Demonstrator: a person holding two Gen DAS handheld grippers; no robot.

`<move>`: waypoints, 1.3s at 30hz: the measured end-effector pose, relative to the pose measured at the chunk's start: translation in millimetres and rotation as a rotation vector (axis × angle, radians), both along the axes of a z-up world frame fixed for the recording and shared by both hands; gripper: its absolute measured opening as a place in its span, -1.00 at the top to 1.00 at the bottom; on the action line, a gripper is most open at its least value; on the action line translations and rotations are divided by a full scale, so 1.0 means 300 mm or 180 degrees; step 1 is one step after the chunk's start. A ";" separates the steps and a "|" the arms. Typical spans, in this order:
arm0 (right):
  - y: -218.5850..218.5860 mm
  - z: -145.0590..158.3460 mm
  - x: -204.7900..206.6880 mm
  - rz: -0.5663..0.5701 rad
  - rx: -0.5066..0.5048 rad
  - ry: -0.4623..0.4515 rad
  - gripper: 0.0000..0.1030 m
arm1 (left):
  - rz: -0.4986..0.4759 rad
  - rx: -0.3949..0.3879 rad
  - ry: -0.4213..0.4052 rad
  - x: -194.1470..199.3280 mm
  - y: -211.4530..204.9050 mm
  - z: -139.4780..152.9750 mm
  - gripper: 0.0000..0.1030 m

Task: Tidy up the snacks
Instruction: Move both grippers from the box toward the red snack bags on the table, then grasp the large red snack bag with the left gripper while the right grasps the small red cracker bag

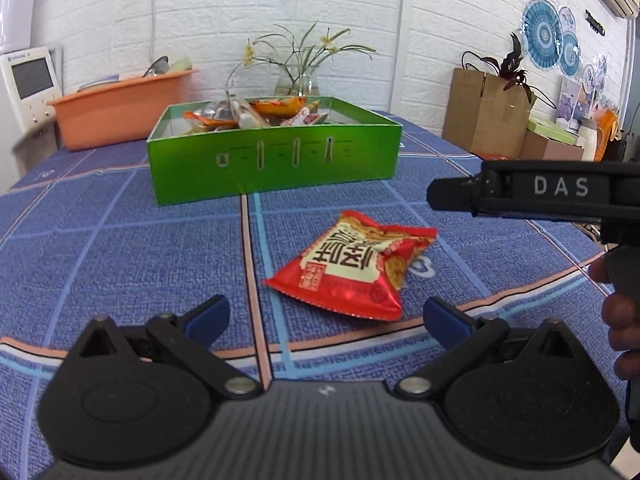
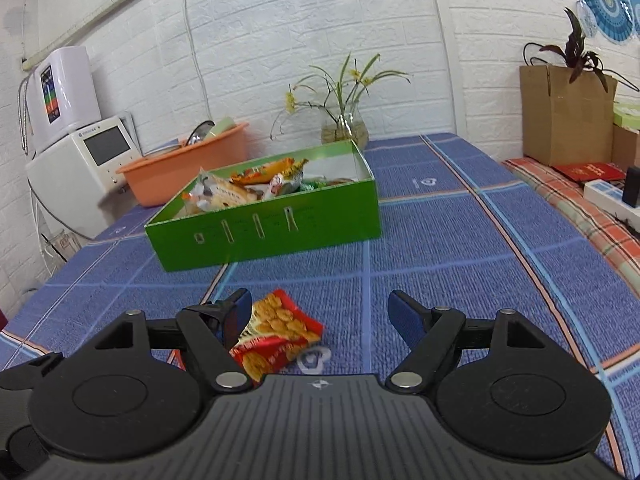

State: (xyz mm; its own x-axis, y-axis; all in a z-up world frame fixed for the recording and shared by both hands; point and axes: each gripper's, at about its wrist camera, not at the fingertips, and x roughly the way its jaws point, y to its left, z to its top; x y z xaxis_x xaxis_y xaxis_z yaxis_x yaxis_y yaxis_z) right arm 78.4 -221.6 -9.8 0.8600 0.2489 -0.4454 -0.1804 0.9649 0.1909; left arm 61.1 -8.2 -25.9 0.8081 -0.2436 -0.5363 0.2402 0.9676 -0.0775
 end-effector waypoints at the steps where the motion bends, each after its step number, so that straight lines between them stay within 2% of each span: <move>1: -0.001 -0.001 -0.002 -0.0001 0.0006 0.0008 -1.00 | -0.0001 -0.0002 0.0003 -0.001 0.000 0.000 -0.99; 9: -0.017 -0.017 -0.043 -0.0022 -0.0045 0.0033 -1.00 | 0.0011 -0.0031 0.0118 -0.019 0.001 -0.012 -0.99; 14: -0.046 -0.032 -0.084 0.0019 0.0098 0.0116 -1.00 | 0.0103 0.0048 0.0084 -0.048 0.000 -0.014 -0.99; 18: -0.087 -0.045 -0.070 0.0096 0.0502 0.0249 -1.00 | 0.0098 0.0163 0.0024 -0.047 -0.013 -0.012 -0.99; 21: -0.130 -0.066 -0.029 0.0098 0.0922 0.0492 -1.00 | 0.0055 0.0217 0.0015 -0.019 -0.014 -0.010 -0.99; 25: -0.172 -0.099 0.008 -0.0027 0.1383 0.0764 -1.00 | 0.0173 0.0120 0.0101 0.045 -0.002 -0.003 -0.99; 30: -0.176 -0.113 0.047 -0.0027 0.1603 0.0830 -1.00 | 0.0098 0.0118 0.0031 0.070 -0.009 0.009 -0.99; 33: -0.165 -0.119 0.101 0.0019 0.1749 0.0906 -1.00 | -0.0095 0.0082 0.0017 0.088 -0.025 0.010 -0.99; 36: -0.146 -0.131 0.137 0.0167 0.1962 0.0963 -1.00 | -0.0168 -0.0006 0.0111 0.122 -0.037 -0.009 -0.99; 39: -0.117 -0.131 0.145 0.0334 0.1974 0.0927 -1.00 | -0.0140 -0.0108 0.0195 0.139 -0.035 -0.021 -0.99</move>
